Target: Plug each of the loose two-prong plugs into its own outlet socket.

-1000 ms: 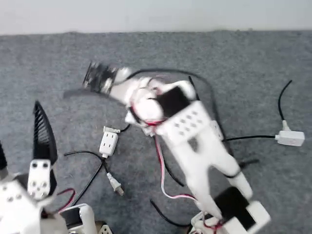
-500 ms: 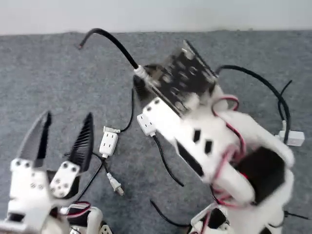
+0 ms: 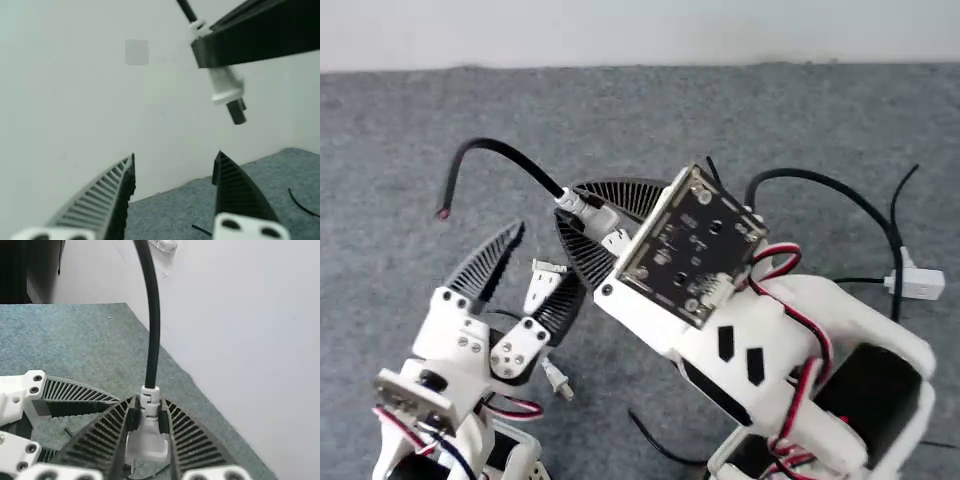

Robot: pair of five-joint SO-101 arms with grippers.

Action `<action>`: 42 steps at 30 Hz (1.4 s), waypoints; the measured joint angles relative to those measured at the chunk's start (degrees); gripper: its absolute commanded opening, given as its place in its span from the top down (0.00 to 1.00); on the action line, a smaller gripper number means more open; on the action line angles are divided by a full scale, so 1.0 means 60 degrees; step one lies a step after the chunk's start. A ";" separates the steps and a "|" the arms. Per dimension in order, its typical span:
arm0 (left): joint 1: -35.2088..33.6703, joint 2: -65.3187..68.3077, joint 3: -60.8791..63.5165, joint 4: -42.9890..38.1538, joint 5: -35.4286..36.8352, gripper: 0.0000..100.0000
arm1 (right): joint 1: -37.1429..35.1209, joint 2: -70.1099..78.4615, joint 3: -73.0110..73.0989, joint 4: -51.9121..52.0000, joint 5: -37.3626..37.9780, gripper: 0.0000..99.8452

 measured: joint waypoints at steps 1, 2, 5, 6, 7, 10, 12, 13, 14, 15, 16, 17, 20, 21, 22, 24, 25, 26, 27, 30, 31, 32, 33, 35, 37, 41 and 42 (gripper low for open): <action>0.0132 0.0000 0.0000 0.0059 0.0000 0.75 | 0.0000 0.0117 0.0000 0.0000 0.0000 0.99; 0.0249 0.0000 0.0000 0.0117 0.0000 0.75 | 0.0000 0.0293 0.0000 0.0000 0.0000 0.99; 0.0659 0.0000 -0.0147 0.0425 0.0000 0.75 | 0.0000 0.0630 0.0000 0.0000 0.0000 0.99; 0.0777 0.0000 -0.0293 0.0527 0.0000 0.75 | 0.0000 0.0630 0.0000 0.0000 0.0000 0.99; 0.0850 0.0000 -0.0469 0.0630 0.0000 0.75 | 0.0000 0.0630 0.0000 0.0000 0.0000 0.99; 0.0923 0.0000 -0.0908 0.0718 0.0000 0.75 | 0.0000 0.0630 0.0000 0.0000 0.0000 0.99; 0.0923 0.0000 -0.1011 0.0718 0.0000 0.75 | -0.0015 0.0630 0.0000 0.0190 0.0000 0.99; 0.0923 0.0000 -0.1040 0.0718 0.0000 0.75 | -0.0073 0.0630 0.0000 0.0308 0.0000 0.99; 0.0923 0.0000 -0.1055 0.0718 0.0000 0.75 | -0.0147 0.0630 0.0000 0.0440 0.0000 0.99; 0.0923 0.0000 -0.1070 0.0718 0.0000 0.75 | -0.0249 0.0630 0.0000 0.0557 0.0000 0.99; 0.0923 0.0000 -0.1070 0.0718 0.0000 0.75 | -0.0352 0.0630 0.0000 0.0674 0.0000 0.99; 0.0923 0.0000 -0.1084 0.0718 0.0000 0.75 | -0.0454 0.0630 0.0000 0.0806 0.0000 0.99; 0.0923 0.0000 -0.1084 0.0718 -0.0234 0.76 | -0.0762 0.0630 0.0000 0.1084 0.0000 0.99; 0.0923 0.0000 -0.1084 0.0718 -0.0322 0.76 | -0.0835 0.0630 0.0000 0.1128 0.0000 0.99; 0.0923 0.0000 -0.1084 0.0718 -0.0366 0.76 | -0.0879 0.0630 0.0000 0.1143 0.0000 0.99; 0.0864 0.0000 -0.1084 0.0718 -0.0396 0.75 | -0.0879 0.0630 0.0000 0.1143 0.0000 0.99; 0.0674 0.0000 -0.1084 0.0718 -0.0396 0.75 | -0.0879 0.0630 0.0000 0.1187 0.0000 0.99; 0.0484 0.0000 -0.1084 0.0718 -0.0396 0.75 | -0.0879 0.0630 0.0000 0.1231 0.0000 0.99; 0.0278 0.0000 -0.1084 0.0718 -0.0396 0.75 | -0.0864 0.0630 0.0000 0.1245 0.0000 0.99; -0.0278 0.0000 -0.0879 0.0718 -0.0396 0.75 | -0.0850 0.0630 0.0000 0.1245 -0.0015 0.99; -0.0410 0.0000 -0.0733 0.0659 -0.0396 0.75 | -0.0850 0.0615 0.0000 0.1275 -0.0015 0.99; -0.0542 0.0000 -0.0571 0.0586 -0.0396 0.75 | -0.0850 0.0586 0.0000 0.1333 -0.0015 0.99; -0.0615 0.0000 -0.0425 0.0527 -0.0396 0.75 | -0.0850 0.0527 0.0000 0.1421 -0.0015 0.99; -0.0747 0.0000 -0.0308 0.0410 -0.0396 0.75 | -0.0850 0.0352 0.0000 0.1568 -0.0015 0.99; -0.0806 0.0000 -0.0264 0.0337 -0.0396 0.75 | -0.0850 0.0161 0.0000 0.1729 -0.0015 0.99; -0.0821 0.0000 -0.0264 0.0322 -0.0396 0.75 | -0.0850 0.0044 0.0000 0.1949 -0.0015 0.99; -0.0821 0.0000 -0.0264 0.0322 -0.0396 0.75 | -0.0850 0.0015 0.0000 0.1993 -0.0015 0.99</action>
